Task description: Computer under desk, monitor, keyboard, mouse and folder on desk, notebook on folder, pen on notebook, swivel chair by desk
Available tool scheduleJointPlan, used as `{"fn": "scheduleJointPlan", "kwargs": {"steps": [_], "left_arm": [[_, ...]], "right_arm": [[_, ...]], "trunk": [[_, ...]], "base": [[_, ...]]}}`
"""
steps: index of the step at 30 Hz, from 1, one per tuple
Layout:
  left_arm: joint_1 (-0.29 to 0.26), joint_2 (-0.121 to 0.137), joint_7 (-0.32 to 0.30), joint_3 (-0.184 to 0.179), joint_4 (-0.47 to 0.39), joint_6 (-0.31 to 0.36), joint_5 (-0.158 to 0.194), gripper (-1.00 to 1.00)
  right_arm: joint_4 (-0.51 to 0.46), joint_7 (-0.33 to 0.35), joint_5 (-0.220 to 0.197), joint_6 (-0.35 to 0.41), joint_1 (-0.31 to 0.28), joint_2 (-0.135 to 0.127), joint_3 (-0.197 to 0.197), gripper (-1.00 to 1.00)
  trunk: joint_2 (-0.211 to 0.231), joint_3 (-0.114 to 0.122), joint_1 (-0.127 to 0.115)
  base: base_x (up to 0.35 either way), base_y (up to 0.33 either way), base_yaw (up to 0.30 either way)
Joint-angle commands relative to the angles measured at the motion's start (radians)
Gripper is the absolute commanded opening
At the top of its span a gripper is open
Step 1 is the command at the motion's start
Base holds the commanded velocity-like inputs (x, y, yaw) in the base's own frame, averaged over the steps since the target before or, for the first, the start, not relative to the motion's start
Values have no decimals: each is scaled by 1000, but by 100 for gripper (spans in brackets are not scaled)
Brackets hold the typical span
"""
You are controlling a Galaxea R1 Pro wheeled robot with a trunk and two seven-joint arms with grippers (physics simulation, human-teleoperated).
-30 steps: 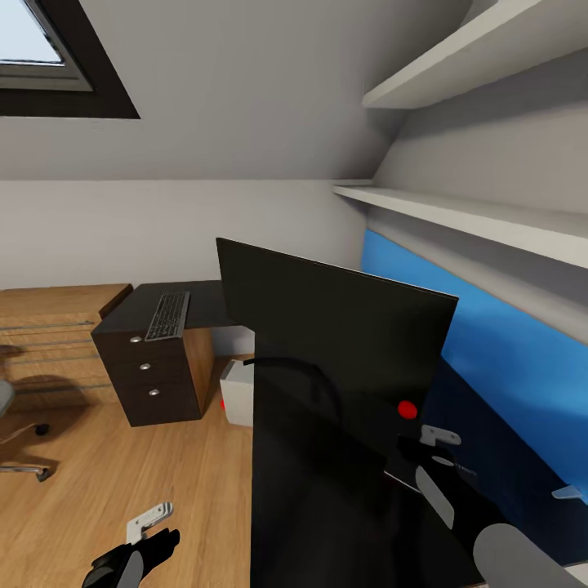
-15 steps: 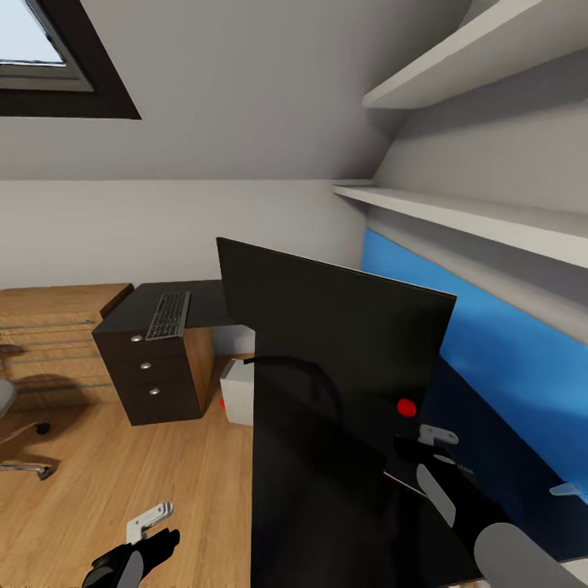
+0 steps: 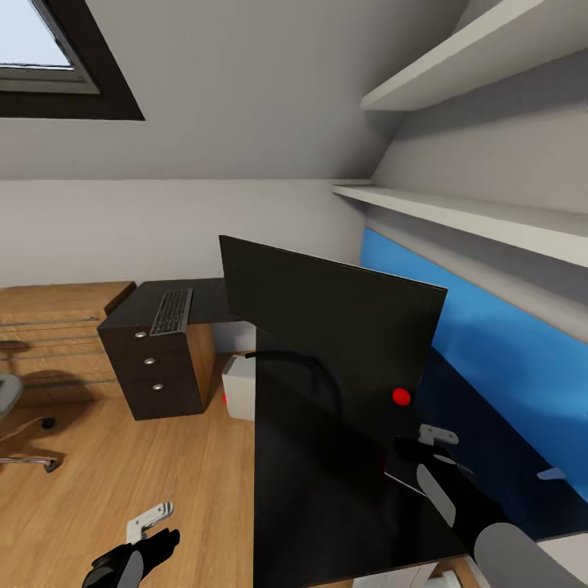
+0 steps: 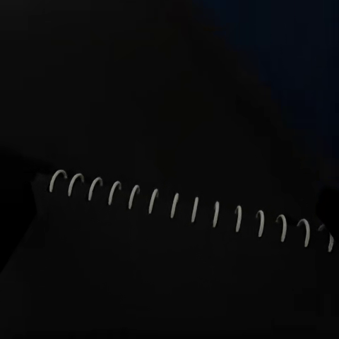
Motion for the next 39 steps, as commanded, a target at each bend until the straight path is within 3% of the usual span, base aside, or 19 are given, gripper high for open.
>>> {"fn": "scheduleJointPlan", "kwargs": {"steps": [1, 39], "left_arm": [[0, 0, 7, 0, -2, 4, 11, 100], [0, 0, 7, -1, -2, 3, 11, 100]], "right_arm": [[87, -10, -14, 4, 0, -2, 7, 100], [86, -10, -14, 4, 0, -2, 8, 100]], "trunk": [[-1, -1, 0], [-1, -1, 0]], "base": [[-7, 0, 0], [-80, 0, 0]]}}
